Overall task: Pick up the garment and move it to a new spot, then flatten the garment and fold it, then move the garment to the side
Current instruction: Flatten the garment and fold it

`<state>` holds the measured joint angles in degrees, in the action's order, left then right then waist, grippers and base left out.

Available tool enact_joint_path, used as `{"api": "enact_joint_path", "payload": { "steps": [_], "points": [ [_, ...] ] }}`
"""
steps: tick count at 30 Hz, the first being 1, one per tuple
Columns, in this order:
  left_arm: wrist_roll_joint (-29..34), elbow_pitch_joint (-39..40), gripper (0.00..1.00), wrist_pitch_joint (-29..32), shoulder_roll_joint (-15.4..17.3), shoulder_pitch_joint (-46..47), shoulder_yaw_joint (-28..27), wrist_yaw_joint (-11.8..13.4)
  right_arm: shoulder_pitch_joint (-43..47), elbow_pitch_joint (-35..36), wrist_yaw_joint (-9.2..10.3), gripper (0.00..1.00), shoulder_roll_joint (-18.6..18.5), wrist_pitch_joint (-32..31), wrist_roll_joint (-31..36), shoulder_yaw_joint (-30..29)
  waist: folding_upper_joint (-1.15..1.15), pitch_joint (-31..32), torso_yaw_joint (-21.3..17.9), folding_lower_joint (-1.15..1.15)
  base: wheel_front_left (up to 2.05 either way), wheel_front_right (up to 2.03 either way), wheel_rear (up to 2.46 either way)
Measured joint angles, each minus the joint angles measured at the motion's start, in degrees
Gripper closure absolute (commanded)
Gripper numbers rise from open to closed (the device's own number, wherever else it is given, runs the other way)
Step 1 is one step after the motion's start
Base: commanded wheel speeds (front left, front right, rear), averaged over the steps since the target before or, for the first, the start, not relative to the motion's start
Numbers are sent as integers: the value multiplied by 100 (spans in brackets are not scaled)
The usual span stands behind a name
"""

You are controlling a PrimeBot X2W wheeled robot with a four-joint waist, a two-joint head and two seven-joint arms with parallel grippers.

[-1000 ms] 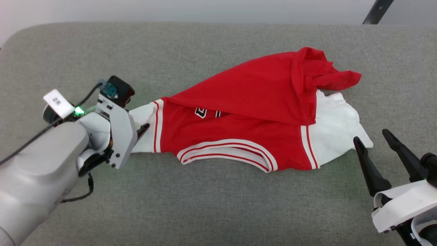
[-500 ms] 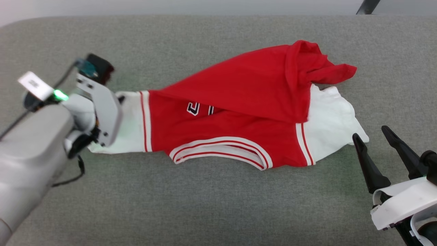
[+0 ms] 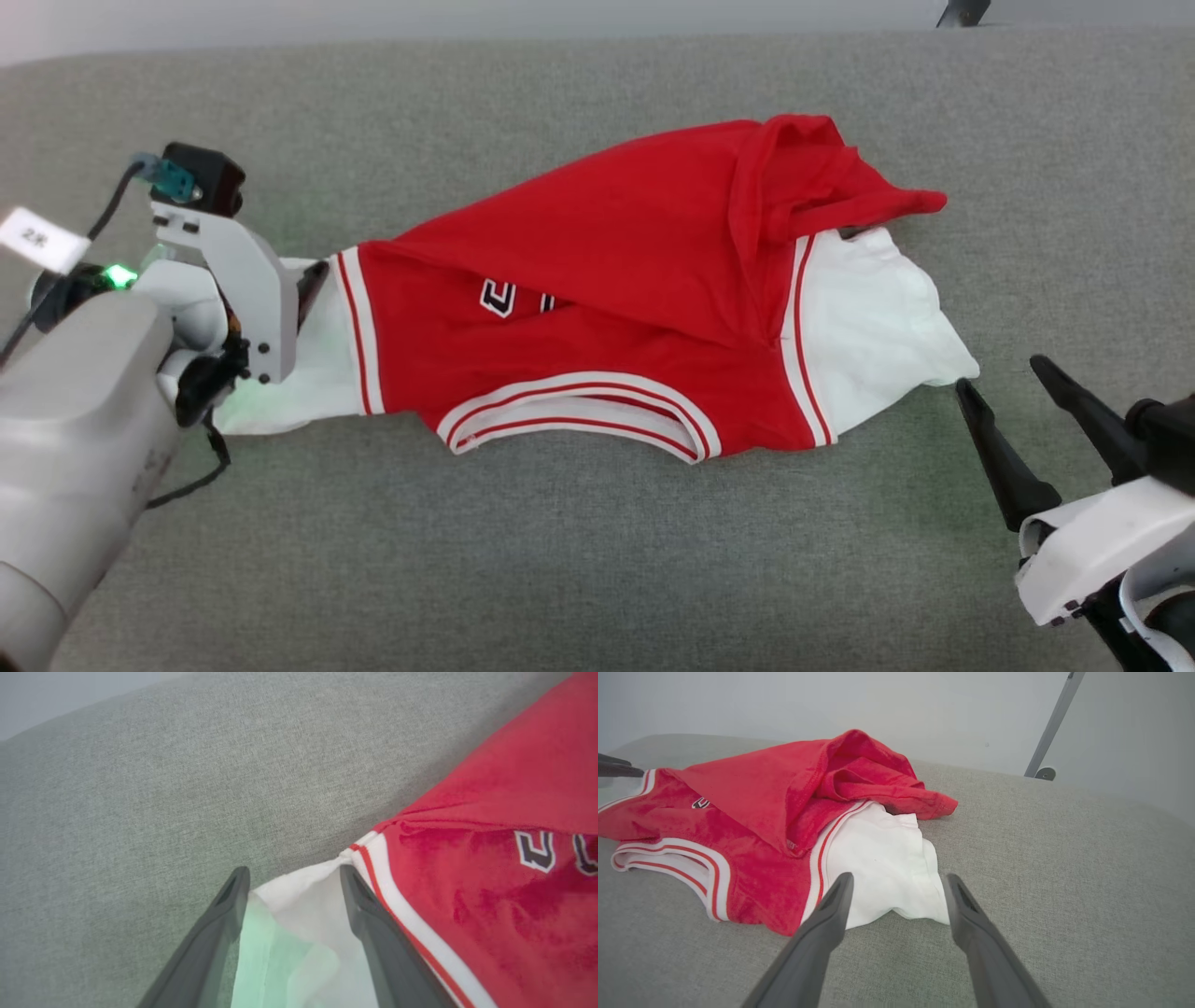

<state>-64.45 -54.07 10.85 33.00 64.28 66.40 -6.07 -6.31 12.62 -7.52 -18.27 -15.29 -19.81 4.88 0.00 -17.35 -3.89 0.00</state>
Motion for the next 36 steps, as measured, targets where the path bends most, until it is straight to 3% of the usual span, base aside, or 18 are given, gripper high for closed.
{"api": "enact_joint_path", "payload": {
  "steps": [8, 12, 16, 21, 28, 36],
  "points": [
    [-170, 261, 0, -1051, -78, -492, -237, -38, -329, -455, 0, 0, -740, -891, -495, 437, 0, 306, 134, 0, 0, 0, 0],
    [-259, 643, 0, -1715, -82, -1006, -360, 162, -563, -691, 0, 0, -1138, -1408, -861, 645, 0, 438, 298, 0, 0, 0, 0],
    [-339, 1183, 0, -2301, -73, -1641, -506, 530, -823, -956, 0, 0, -1538, -1840, -1205, 756, 0, 545, 507, 0, 0, 0, 0],
    [-243, 2028, 0, -2555, 19, -2465, -711, 1249, -1174, -1371, 0, 0, -1836, -2152, -1505, 773, 0, 634, 817, 0, 0, 0, 0],
    [318, 3576, 0, -2598, 170, -3559, -1700, 2097, -1679, -2235, 0, 0, -2083, -2695, -1755, 793, 0, 654, 1250, 0, 0, 0, 0],
    [821, 4579, 0, -2598, 142, -4402, -2305, 2492, -1864, -2993, 0, 0, -2207, -3424, -1949, 1017, 0, 556, 1620, 0, 0, 0, 0]
  ]
}}
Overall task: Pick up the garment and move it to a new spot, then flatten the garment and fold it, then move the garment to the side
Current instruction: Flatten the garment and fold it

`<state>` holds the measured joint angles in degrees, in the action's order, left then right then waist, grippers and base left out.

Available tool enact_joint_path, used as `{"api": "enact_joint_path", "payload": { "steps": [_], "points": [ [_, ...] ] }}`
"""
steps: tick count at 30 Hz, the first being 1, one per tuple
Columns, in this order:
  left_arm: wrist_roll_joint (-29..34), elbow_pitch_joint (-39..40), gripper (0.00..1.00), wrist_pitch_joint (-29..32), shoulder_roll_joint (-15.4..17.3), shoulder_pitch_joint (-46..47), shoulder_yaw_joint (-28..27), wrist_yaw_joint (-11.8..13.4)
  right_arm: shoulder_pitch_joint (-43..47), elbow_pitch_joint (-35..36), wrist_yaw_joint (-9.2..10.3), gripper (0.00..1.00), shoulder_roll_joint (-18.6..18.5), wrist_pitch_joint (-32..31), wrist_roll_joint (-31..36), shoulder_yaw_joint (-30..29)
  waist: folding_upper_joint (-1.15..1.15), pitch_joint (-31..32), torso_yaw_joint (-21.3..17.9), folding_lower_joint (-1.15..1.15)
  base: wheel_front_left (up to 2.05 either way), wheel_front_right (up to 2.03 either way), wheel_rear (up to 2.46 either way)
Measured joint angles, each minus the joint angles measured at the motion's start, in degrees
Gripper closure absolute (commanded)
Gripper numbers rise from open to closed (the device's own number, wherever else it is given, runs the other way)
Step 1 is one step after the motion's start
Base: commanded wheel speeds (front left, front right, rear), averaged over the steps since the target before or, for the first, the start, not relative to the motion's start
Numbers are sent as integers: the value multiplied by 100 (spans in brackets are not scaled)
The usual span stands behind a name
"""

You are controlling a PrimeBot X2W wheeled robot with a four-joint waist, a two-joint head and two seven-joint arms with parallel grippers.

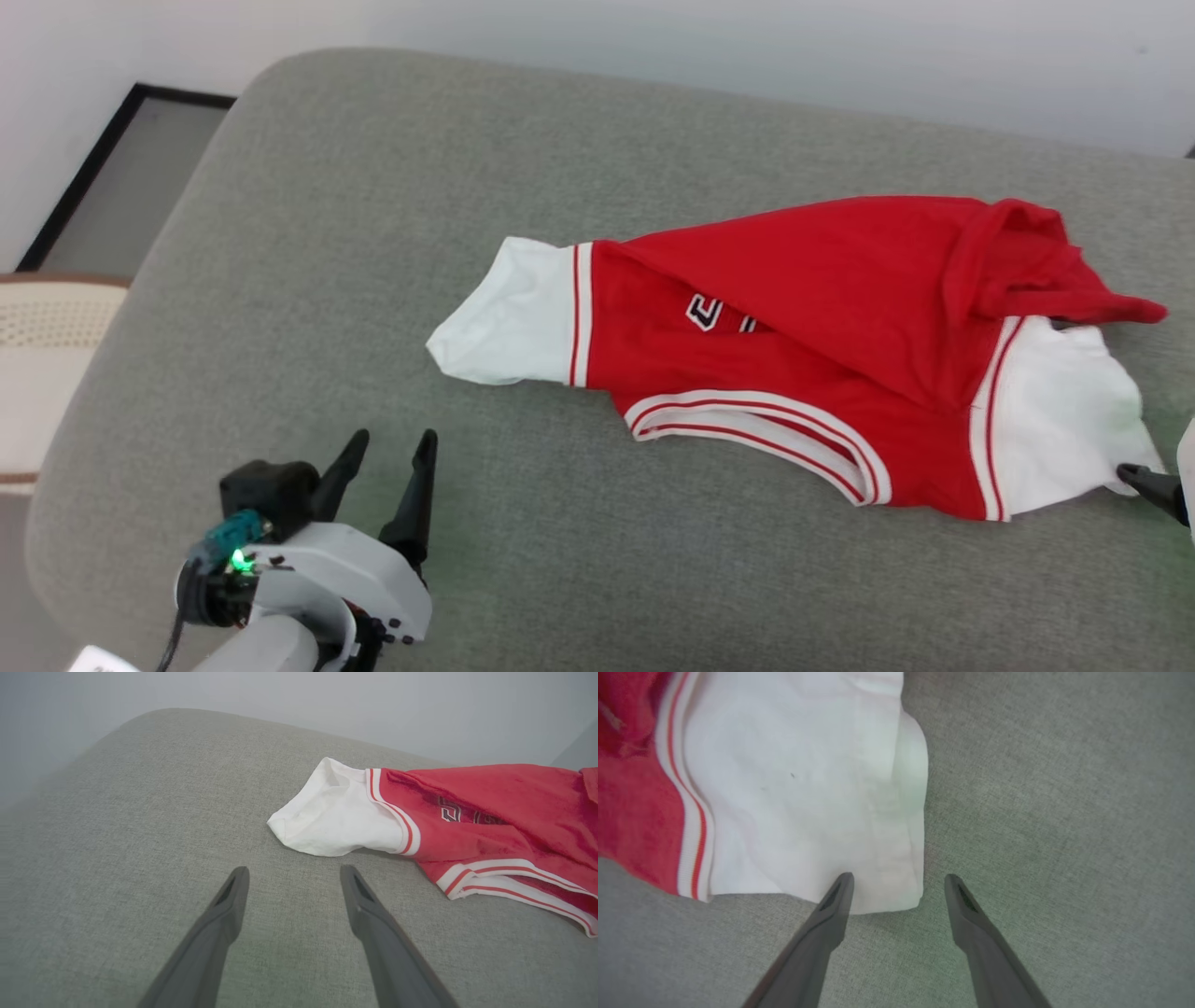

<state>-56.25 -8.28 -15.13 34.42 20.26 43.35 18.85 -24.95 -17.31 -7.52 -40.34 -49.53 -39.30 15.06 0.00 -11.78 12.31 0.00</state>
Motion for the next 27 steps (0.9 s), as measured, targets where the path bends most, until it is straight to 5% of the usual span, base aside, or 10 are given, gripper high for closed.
{"api": "enact_joint_path", "payload": {
  "steps": [10, 11, 12, 14, 23, 27],
  "points": [
    [140, 307, 0, 0, -32, -328, -480, -4, -139, -358, 1, 0, 30, -232, 56, 219, 0, -201, 133, 0, 0, 0, 0],
    [140, 298, 0, 0, -31, -328, -501, -30, -155, -359, 0, 18, 27, -210, 59, 226, 0, -215, 132, 0, 0, 0, 0],
    [138, 279, 0, 0, -23, -325, -506, -83, -170, -352, 1, 55, 20, -205, 77, 258, 0, -228, 129, 0, 0, 0, 0],
    [136, 223, 0, 65, 10, -259, -503, -183, -196, -347, 0, 100, 9, -190, 92, 302, 0, -250, 118, 0, 0, 0, 0],
    [160, -410, 0, 1301, 375, 1284, -417, -815, -500, -356, 0, 100, 79, -82, 115, 450, 0, -408, 26, 0, 0, 0, 0],
    [-536, -1093, 0, 2219, 131, 1978, -505, -1305, -738, -366, 0, 100, 151, -89, 154, 600, 0, -501, -85, 0, 0, 0, 0]
  ]
}}
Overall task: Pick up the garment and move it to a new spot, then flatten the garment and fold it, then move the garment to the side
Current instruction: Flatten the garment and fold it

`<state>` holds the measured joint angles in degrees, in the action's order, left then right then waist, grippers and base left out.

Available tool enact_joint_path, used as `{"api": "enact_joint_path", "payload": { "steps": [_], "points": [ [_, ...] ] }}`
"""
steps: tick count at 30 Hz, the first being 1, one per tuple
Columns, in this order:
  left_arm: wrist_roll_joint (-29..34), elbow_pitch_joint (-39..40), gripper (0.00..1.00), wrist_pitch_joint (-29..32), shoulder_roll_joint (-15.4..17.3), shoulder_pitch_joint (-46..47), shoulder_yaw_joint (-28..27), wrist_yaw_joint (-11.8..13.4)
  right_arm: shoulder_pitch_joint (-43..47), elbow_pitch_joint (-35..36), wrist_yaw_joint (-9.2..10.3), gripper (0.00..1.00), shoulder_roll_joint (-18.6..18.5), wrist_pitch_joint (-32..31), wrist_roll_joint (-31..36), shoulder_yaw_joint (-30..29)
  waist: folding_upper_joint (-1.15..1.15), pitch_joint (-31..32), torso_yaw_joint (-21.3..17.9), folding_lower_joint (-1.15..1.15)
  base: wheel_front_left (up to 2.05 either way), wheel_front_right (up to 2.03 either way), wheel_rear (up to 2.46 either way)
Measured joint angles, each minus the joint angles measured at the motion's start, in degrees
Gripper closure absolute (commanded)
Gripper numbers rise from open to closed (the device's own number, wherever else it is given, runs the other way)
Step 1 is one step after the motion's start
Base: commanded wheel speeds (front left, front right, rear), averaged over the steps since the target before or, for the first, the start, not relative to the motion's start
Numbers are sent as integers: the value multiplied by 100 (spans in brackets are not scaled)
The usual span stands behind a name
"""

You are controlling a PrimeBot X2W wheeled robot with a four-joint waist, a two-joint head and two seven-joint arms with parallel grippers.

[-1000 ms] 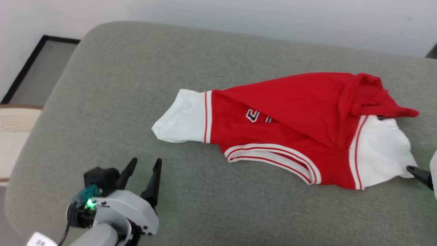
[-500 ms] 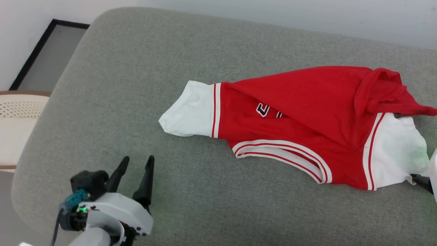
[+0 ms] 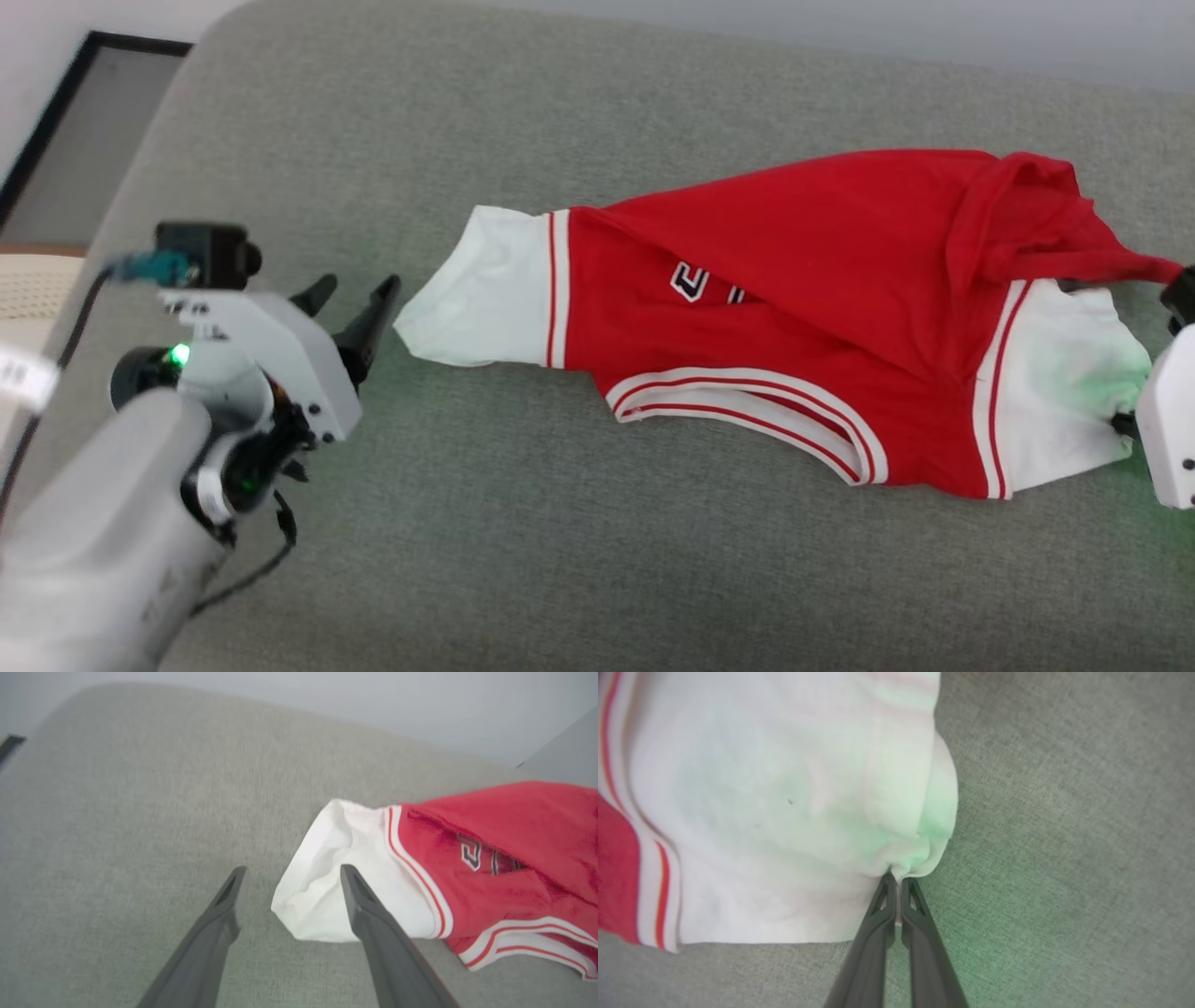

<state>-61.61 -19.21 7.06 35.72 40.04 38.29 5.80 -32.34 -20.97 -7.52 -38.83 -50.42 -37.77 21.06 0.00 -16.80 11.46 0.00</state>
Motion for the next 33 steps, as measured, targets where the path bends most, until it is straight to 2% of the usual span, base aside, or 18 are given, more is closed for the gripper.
{"api": "enact_joint_path", "payload": {
  "steps": [6, 10, 13, 17, 20, 22, 23, 33],
  "points": [
    [-439, -1249, 0, 1543, -223, 806, 256, -498, -298, -70, 0, 100, 105, 11, 2, 222, 0, -127, -182, 0, 0, 0, 0],
    [-795, -1917, 0, 2403, -350, 1022, 330, -660, -475, -147, 0, 100, 185, 52, -16, 403, 0, -175, -319, 0, 0, 0, 0],
    [-878, -2259, 0, 2689, -425, 1164, 379, -787, -573, -198, -1, 100, 220, 103, -58, 505, 0, -207, -400, 0, 0, 0, 0],
    [-1226, -2517, 0, 2782, -682, 1277, 212, -1011, -674, -264, -2, 100, 230, 180, -113, 615, 0, -263, -464, 0, 0, 0, 0],
    [-1288, -2719, 0, 2846, -753, 1340, 223, -1141, -713, -304, -5, 100, 218, 238, -157, 684, 0, -298, -495, 0, 0, 0, 0],
    [-1272, -2803, 71, 2878, -765, 1383, 270, -1194, -754, -355, -9, 100, 221, 304, -175, 721, 0, -309, -515, 0, 0, 0, 0],
    [-1279, -2856, 100, 2870, -778, 1385, 267, -1229, -760, -370, -9, 100, 223, 357, -185, 737, 0, -304, -522, 0, 0, 0, 0],
    [-1588, -2750, 100, 2261, -827, 1382, -53, -1310, -795, -441, -1, 100, 280, 1155, -730, 541, 0, -84, -546, 0, 0, 0, 0]
  ]
}}
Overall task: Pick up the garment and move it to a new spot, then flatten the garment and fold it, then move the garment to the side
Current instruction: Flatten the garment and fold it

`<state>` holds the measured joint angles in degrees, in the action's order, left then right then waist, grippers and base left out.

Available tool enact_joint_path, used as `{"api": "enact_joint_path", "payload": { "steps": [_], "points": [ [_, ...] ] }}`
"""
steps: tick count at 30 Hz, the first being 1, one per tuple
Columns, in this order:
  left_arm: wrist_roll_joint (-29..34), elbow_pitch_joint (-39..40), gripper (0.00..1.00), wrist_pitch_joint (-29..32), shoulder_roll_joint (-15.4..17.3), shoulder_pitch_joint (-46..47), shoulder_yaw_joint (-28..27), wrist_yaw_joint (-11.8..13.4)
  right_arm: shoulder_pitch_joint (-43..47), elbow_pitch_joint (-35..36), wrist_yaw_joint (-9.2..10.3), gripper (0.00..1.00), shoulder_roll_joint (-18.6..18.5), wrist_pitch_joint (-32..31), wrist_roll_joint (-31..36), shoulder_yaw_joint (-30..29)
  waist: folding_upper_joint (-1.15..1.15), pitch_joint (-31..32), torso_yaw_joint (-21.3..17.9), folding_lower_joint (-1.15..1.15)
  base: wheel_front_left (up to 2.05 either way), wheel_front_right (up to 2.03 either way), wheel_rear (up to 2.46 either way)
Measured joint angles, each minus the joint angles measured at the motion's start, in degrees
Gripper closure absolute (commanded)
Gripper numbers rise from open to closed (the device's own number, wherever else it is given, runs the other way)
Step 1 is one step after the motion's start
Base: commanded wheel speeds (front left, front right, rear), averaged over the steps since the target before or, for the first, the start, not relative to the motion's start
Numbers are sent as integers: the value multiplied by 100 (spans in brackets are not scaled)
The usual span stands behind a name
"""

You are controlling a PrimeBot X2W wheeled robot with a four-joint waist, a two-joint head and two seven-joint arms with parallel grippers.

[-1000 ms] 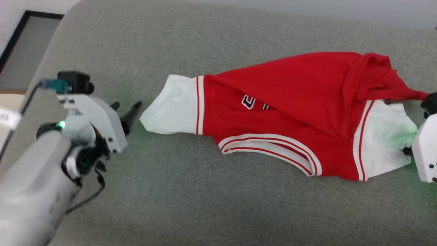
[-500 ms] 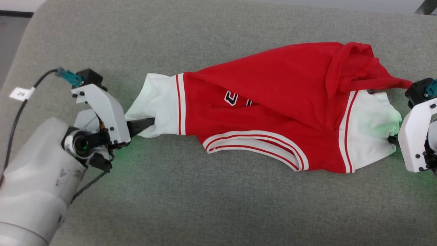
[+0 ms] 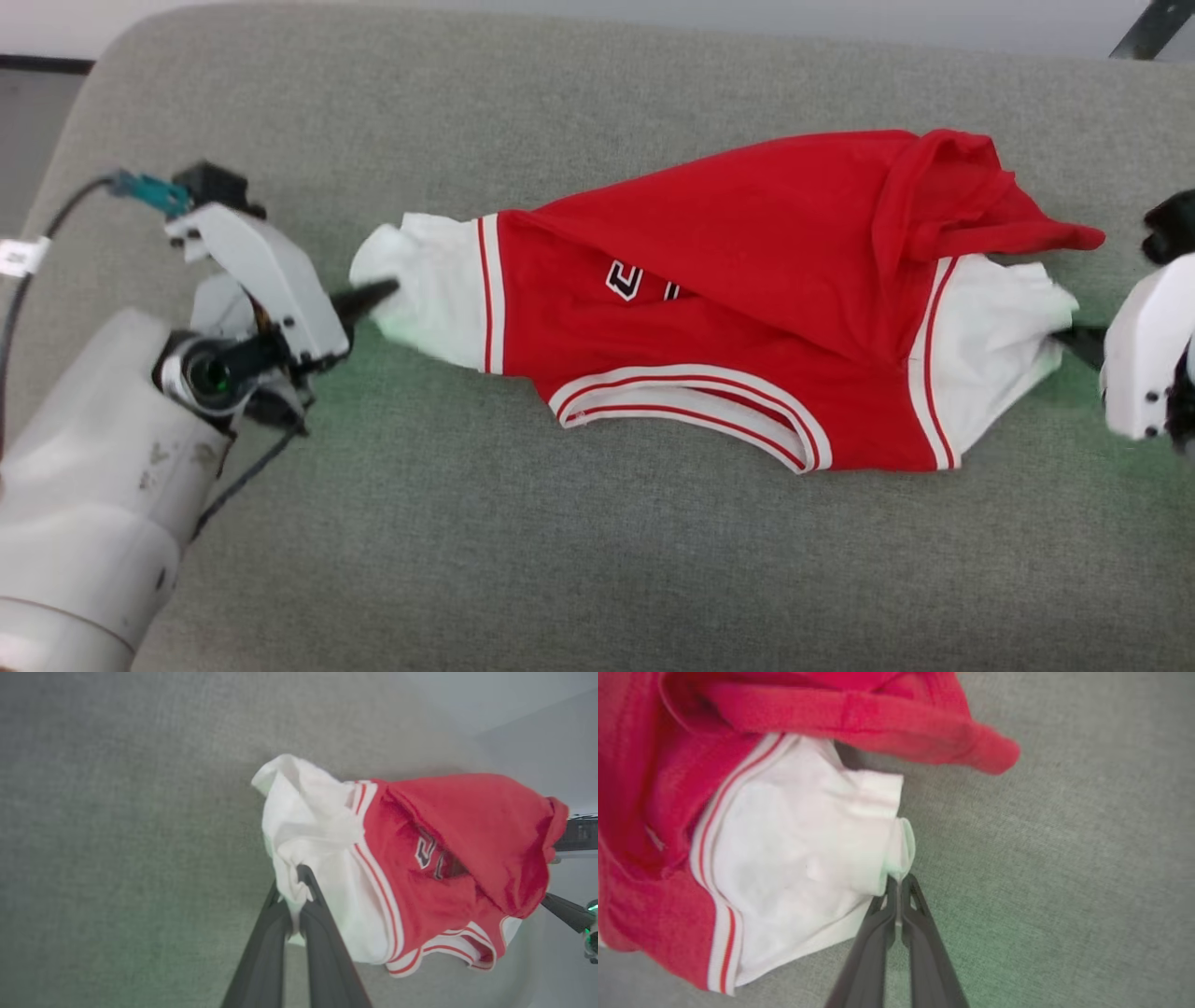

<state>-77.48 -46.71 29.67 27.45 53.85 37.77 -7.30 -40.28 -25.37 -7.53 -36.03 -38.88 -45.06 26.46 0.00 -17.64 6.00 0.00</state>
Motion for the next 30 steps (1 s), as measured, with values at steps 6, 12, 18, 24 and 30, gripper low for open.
{"api": "enact_joint_path", "payload": {
  "steps": [6, 12, 18, 24, 30],
  "points": [
    [-287, 559, 100, -535, 23, 252, -408, -2, -353, 153, 0, 100, -5, 592, -252, -595, 0, 66, -27, 0, 0, 0, 0],
    [-238, 490, 100, -1301, -164, 1103, -738, -2, -1280, -285, 1, 100, 320, 1198, -208, -1295, 0, -207, -86, 0, 0, 0, 0],
    [8, -192, 100, -2326, -535, 2453, -1058, 83, -2971, -1006, 1, 100, 761, 1840, 96, -1989, 0, -653, -151, 0, 0, 0, 0],
    [368, -988, 100, -3535, -739, 3894, -1296, 278, -4651, -1811, 1, 100, 1210, 2718, 636, -2596, 0, -1097, -241, 0, 0, 0, 0],
    [589, -1385, 100, -4233, -880, 4833, -1351, 136, -5762, -2346, 1, 100, 1533, 3397, 1016, -2888, 0, -1319, -403, 0, 0, 0, 0]
  ]
}}
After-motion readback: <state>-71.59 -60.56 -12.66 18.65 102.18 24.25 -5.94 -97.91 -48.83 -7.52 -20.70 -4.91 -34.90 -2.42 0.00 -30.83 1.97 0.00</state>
